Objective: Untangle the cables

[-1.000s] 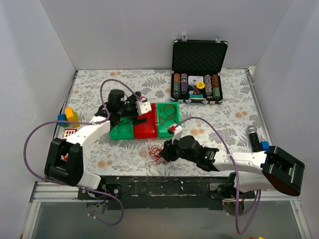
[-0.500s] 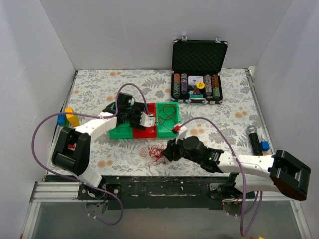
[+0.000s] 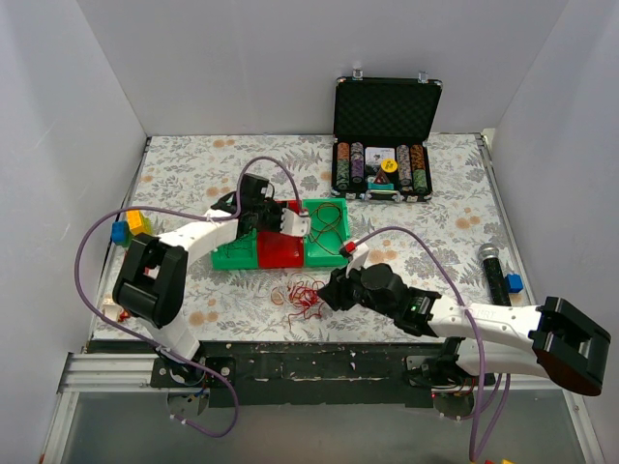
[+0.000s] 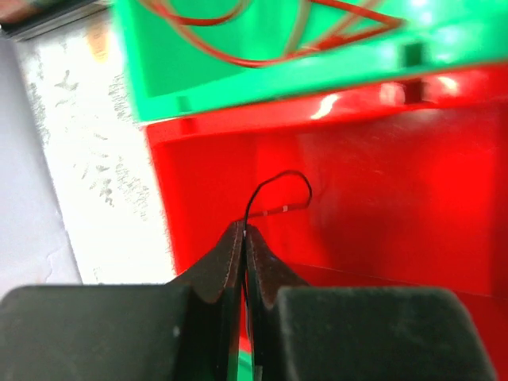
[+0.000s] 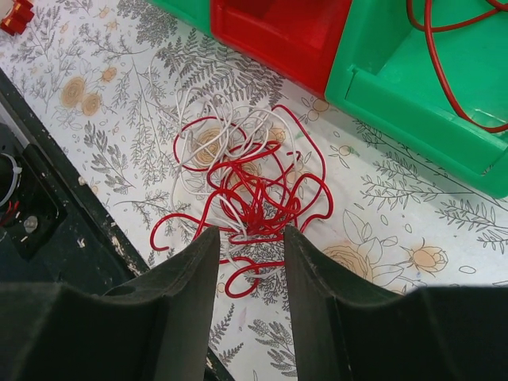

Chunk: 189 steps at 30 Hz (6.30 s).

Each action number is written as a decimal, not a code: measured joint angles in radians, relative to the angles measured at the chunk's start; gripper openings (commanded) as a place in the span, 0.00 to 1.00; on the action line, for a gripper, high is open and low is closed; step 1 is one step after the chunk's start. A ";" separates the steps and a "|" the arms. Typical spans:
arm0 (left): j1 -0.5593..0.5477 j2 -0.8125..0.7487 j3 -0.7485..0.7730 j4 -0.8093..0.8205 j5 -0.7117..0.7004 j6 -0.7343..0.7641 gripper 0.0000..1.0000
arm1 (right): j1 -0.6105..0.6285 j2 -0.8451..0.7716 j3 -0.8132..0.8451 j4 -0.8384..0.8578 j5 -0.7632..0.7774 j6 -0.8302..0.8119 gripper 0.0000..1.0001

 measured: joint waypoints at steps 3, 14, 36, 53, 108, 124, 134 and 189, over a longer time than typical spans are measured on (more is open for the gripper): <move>0.001 -0.002 0.055 0.021 -0.016 -0.121 0.00 | -0.001 -0.001 -0.001 -0.003 0.000 0.000 0.45; 0.122 -0.377 -0.135 0.234 -0.084 -0.560 0.00 | -0.003 -0.014 -0.020 -0.005 0.000 0.015 0.43; 0.159 -0.184 -0.324 0.344 -0.290 -0.624 0.51 | -0.006 -0.015 -0.021 -0.011 -0.004 0.023 0.44; 0.156 -0.463 -0.198 0.137 -0.264 -0.680 0.98 | -0.013 0.117 0.081 -0.017 -0.055 -0.022 0.63; -0.159 -0.755 -0.758 0.203 0.205 -0.550 0.00 | -0.053 -0.246 0.798 -0.447 0.196 -0.414 0.01; -0.169 -0.920 -0.861 0.063 0.166 -0.331 0.00 | -0.053 -0.089 1.103 -0.362 0.386 -0.739 0.01; -0.169 -1.065 -0.922 -0.014 0.114 -0.221 0.00 | -0.053 -0.056 1.259 -0.169 0.467 -0.935 0.01; -0.170 -1.077 -0.744 -0.362 -0.128 -0.232 0.00 | -0.054 0.283 1.599 0.300 0.482 -1.415 0.01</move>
